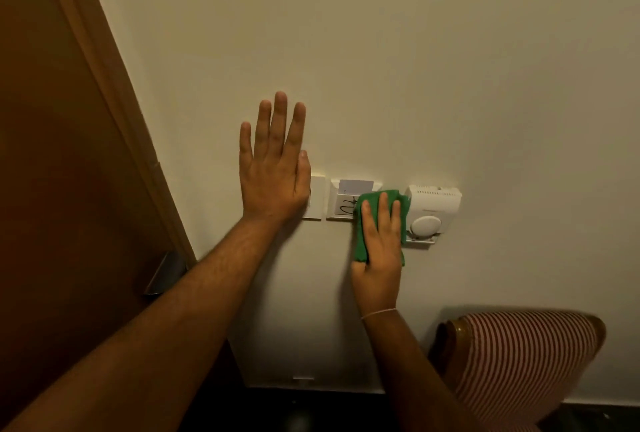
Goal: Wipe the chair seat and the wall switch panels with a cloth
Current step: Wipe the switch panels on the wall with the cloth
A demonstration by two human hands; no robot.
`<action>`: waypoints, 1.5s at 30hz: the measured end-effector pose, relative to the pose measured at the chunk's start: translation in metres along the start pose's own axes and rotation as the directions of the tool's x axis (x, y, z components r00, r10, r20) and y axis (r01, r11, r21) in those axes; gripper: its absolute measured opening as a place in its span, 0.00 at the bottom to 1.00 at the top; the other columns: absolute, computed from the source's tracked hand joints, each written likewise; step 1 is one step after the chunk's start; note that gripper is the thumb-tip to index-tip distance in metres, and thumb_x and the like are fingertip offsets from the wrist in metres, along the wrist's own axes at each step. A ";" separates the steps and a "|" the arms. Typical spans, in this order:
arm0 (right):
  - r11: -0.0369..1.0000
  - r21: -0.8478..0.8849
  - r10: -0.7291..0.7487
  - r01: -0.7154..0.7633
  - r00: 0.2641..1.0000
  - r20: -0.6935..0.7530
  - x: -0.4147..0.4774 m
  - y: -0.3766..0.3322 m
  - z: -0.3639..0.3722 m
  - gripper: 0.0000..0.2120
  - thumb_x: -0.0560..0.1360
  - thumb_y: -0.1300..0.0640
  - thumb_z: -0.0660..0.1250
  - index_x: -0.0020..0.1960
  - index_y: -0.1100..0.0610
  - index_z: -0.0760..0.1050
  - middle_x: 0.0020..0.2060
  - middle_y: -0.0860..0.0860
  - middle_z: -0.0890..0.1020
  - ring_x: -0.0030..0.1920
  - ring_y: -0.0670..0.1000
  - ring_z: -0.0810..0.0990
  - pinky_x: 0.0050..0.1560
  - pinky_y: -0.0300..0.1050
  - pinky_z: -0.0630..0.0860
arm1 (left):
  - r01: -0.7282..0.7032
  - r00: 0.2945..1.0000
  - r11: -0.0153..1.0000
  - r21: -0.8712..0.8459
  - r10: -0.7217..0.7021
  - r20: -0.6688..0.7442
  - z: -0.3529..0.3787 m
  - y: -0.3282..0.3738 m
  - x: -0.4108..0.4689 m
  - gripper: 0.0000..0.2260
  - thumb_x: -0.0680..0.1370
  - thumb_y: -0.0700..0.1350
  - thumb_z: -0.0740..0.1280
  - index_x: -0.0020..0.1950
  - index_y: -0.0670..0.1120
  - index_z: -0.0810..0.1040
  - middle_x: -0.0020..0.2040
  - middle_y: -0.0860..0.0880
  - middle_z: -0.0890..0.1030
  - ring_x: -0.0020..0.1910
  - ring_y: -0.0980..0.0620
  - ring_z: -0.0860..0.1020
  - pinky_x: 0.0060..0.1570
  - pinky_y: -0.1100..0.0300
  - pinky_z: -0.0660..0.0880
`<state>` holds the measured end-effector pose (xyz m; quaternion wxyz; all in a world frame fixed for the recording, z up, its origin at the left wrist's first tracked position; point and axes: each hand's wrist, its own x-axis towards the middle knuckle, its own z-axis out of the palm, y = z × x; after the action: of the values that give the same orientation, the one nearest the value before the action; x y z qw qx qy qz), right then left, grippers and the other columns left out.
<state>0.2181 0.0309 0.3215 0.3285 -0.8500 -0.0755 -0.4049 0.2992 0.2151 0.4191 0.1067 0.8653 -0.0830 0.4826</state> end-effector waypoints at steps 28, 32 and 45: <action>0.998 -0.003 -0.062 0.062 0.981 -0.182 -0.016 0.029 0.037 0.33 0.79 0.77 0.68 0.80 0.62 0.65 0.81 0.62 0.66 0.83 0.67 0.60 0.86 0.58 0.56 | -0.075 0.993 0.995 0.064 0.080 -0.082 0.021 -0.008 -0.001 0.42 0.86 0.49 0.61 0.89 0.54 0.35 0.89 0.41 0.49 0.88 0.50 0.31 0.87 0.46 0.34; 0.990 -0.002 -0.136 0.140 0.955 -0.264 0.010 0.029 0.040 0.41 0.79 0.78 0.66 0.84 0.54 0.57 0.85 0.51 0.57 0.86 0.62 0.55 0.86 0.61 0.56 | -0.065 0.993 0.994 0.091 0.073 -0.093 0.020 -0.007 0.001 0.41 0.86 0.49 0.62 0.89 0.54 0.35 0.89 0.41 0.50 0.87 0.50 0.29 0.87 0.46 0.33; 0.990 0.032 -0.125 0.137 0.960 -0.252 0.009 0.018 0.039 0.41 0.76 0.81 0.67 0.83 0.58 0.58 0.83 0.55 0.59 0.85 0.62 0.55 0.84 0.66 0.60 | -0.050 0.992 0.990 0.130 0.064 -0.105 0.023 -0.007 0.001 0.41 0.86 0.50 0.61 0.90 0.54 0.35 0.89 0.41 0.50 0.87 0.49 0.30 0.86 0.47 0.31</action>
<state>0.2561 0.0396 0.3013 0.3288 -0.7771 -0.0998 -0.5273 0.3207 0.2159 0.4073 0.0418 0.8401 -0.0707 0.5361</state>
